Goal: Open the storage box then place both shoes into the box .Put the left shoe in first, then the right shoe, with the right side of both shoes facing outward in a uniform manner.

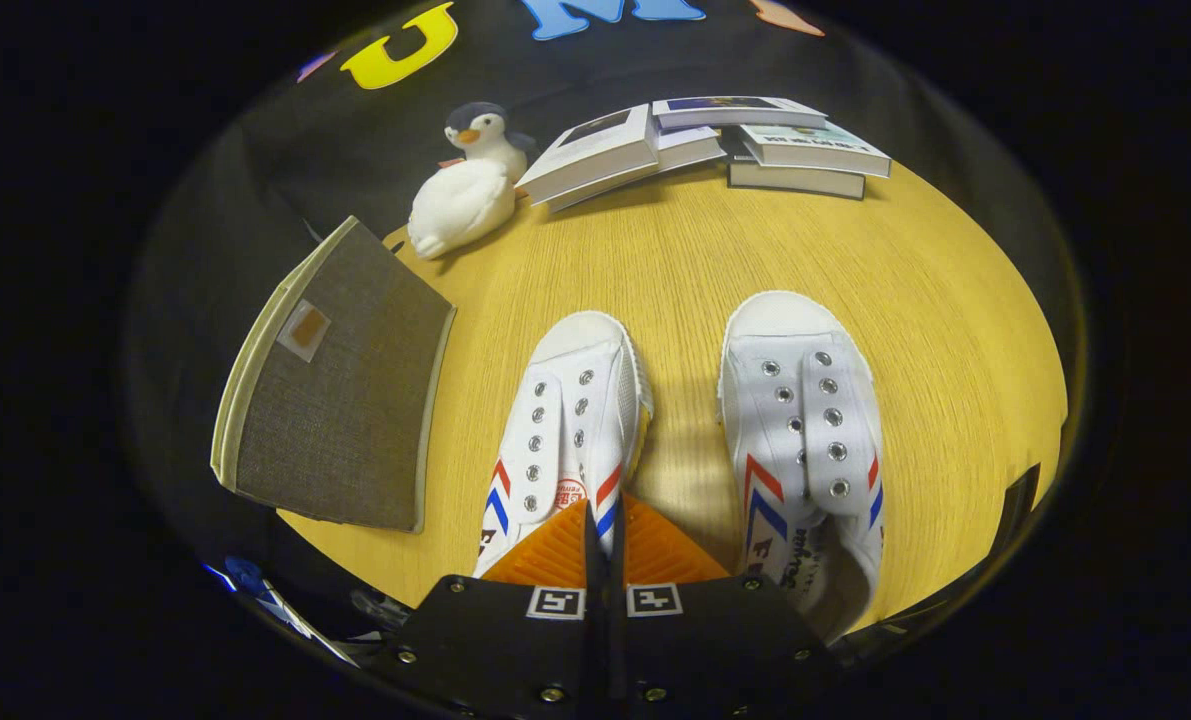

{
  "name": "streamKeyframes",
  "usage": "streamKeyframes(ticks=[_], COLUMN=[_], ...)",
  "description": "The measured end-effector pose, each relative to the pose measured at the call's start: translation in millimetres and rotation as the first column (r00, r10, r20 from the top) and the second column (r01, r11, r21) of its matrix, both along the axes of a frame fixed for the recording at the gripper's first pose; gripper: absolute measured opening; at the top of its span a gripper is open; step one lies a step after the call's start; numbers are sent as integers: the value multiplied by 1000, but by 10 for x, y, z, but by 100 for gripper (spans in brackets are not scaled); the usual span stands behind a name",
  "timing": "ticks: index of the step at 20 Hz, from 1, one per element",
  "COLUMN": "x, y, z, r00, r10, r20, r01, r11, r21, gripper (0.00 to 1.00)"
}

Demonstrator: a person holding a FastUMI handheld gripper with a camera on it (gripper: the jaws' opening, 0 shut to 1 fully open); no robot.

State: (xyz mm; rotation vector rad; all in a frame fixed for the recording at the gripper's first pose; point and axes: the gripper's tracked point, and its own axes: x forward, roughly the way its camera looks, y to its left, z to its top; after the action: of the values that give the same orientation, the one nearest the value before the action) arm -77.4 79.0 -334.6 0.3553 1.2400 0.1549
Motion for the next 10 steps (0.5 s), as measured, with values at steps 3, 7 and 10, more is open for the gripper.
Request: streamKeyframes(ticks=[3, 7, 10], x=[43, 245, 372], y=[145, 236, 309], z=[139, 461, 701], r00=[999, 997, 995], r10=[-34, -63, -68], r20=[3, 46, 76], r01=[34, 58, 59], r11=[998, 994, 992], r21=[55, 91, 111], gripper=[1, 1, 1])
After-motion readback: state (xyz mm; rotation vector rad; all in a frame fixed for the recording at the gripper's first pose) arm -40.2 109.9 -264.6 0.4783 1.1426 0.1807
